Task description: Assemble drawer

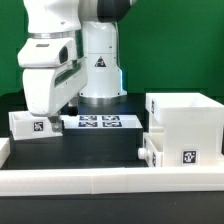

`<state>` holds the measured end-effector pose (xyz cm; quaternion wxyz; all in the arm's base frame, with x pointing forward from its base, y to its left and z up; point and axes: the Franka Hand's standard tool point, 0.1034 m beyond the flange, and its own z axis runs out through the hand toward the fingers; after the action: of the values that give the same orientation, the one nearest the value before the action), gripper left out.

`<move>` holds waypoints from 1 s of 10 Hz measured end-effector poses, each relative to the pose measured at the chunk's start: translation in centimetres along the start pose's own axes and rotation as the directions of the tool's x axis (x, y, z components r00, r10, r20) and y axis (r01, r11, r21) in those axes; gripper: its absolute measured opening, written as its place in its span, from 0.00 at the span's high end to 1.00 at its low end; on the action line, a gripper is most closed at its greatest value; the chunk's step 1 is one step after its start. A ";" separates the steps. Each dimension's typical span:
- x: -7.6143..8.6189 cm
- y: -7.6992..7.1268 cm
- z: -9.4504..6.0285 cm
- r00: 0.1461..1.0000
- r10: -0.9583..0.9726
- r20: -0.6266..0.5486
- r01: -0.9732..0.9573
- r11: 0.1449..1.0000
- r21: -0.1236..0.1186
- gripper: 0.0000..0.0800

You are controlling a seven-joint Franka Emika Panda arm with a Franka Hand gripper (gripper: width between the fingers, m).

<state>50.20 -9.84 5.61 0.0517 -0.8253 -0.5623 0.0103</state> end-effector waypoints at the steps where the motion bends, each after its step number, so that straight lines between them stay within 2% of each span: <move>1: -0.1 -0.1 0.0 0.997 0.080 -0.005 -0.080 0.997 0.002 0.19; 2: -1.2 -0.6 0.0 0.983 0.181 -0.017 -0.181 0.983 -0.001 0.19; 3: -2.0 -1.3 -0.2 0.958 0.285 -0.021 -0.285 0.958 -0.016 0.19; 6: -3.8 -4.2 -0.6 0.866 0.498 -0.040 -0.499 0.865 -0.043 0.19; 8: -5.4 -6.3 -0.5 0.794 0.606 -0.054 -0.608 0.792 -0.051 0.19; 9: -5.8 -6.9 -0.6 0.771 0.635 -0.061 -0.637 0.768 -0.060 0.19; 10: -5.7 -6.9 -0.5 0.756 0.652 -0.062 -0.655 0.753 -0.057 0.19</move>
Offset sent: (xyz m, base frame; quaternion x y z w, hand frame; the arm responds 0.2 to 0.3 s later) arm -0.0394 -0.0146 0.0124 -0.0463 -0.0009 0.2098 0.9766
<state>41.77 -12.68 6.58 0.0243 -0.9710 -0.2377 -0.0091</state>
